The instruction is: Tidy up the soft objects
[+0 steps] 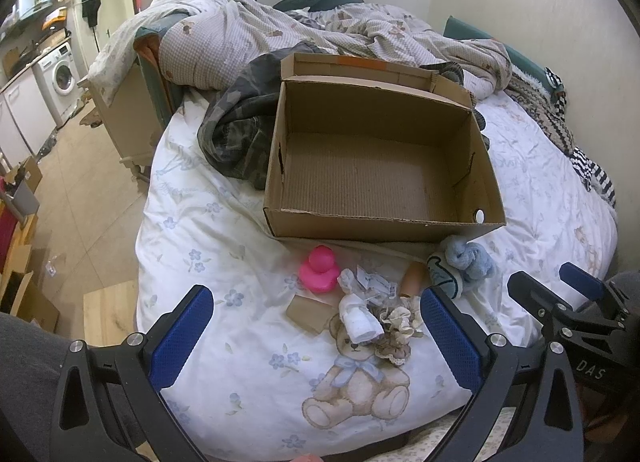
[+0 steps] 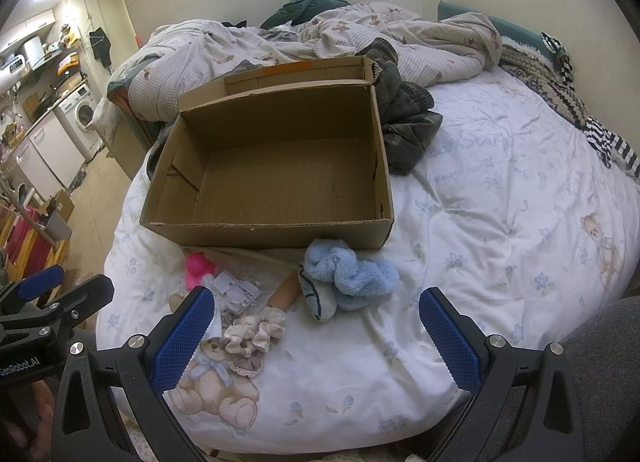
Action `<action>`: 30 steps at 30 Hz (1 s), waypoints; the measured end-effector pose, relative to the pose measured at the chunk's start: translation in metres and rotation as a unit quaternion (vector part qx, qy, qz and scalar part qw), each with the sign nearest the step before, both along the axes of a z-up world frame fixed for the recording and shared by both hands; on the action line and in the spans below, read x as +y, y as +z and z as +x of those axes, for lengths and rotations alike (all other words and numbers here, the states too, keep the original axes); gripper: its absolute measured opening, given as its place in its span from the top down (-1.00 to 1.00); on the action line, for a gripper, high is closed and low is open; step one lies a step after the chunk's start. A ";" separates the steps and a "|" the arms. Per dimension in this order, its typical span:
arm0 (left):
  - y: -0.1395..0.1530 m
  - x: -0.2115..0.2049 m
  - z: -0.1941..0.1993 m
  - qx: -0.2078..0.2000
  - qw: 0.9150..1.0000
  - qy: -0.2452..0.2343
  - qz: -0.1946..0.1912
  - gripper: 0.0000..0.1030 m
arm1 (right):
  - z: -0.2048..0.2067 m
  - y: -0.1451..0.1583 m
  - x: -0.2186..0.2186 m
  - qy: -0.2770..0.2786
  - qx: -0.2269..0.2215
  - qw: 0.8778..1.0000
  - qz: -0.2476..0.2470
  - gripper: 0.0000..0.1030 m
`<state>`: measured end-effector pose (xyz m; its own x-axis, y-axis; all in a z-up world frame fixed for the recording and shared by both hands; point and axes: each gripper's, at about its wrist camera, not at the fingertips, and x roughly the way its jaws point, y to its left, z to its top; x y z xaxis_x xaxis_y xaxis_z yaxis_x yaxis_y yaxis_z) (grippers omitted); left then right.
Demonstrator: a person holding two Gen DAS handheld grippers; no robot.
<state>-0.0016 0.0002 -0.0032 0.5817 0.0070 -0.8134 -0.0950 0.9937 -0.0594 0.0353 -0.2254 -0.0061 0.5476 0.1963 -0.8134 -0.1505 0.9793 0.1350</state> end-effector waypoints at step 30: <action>-0.003 0.003 0.002 0.008 1.000 0.005 -0.003 -0.99 | 0.000 0.001 -0.001 0.000 -0.002 1.000 -0.002 -1.00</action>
<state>0.0007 0.0033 -0.0058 0.5688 0.0086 -0.8224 -0.1064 0.9923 -0.0633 0.0349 -0.2263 -0.0054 0.5508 0.1934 -0.8119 -0.1503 0.9799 0.1314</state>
